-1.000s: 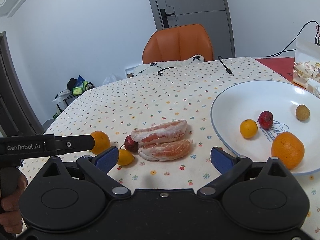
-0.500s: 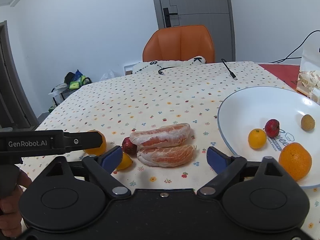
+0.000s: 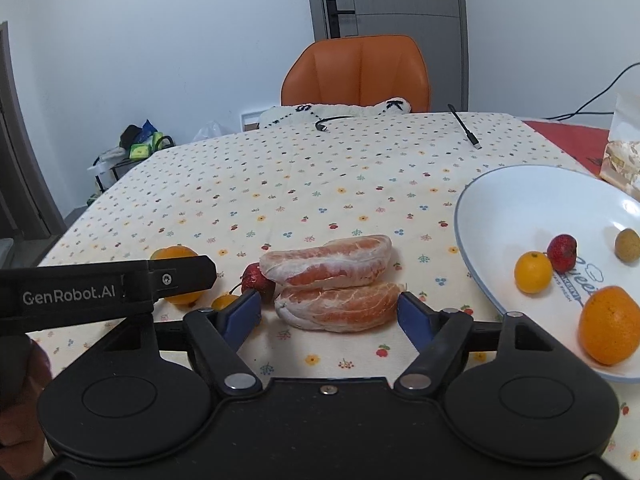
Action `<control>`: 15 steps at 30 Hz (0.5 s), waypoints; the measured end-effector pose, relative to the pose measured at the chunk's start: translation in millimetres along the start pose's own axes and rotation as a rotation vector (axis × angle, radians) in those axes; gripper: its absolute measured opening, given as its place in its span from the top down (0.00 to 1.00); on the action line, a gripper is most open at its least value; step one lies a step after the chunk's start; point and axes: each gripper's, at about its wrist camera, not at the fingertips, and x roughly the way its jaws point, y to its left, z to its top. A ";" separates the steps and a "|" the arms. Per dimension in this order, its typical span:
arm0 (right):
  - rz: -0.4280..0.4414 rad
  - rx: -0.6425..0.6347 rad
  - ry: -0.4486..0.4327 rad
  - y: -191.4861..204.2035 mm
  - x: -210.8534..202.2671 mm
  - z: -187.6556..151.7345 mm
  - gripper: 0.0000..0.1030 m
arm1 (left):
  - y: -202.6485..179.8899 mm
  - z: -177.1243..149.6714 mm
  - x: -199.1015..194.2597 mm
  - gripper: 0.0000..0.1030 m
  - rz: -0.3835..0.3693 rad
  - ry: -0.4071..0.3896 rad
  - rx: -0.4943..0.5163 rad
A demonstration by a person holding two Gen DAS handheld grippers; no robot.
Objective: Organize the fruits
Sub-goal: 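Grasp the large orange with the left tool while the right tool grasps a grapefruit segment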
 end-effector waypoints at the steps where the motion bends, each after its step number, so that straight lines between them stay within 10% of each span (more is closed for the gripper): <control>1: -0.009 -0.004 0.000 0.5 1.3 0.0 0.34 | 1.0 -0.3 0.8 0.69 0.004 0.009 -0.007; 15: 0.009 -0.019 0.006 -0.4 -10.1 -6.4 0.39 | 4.1 -8.3 -10.3 0.70 -0.008 0.013 -0.027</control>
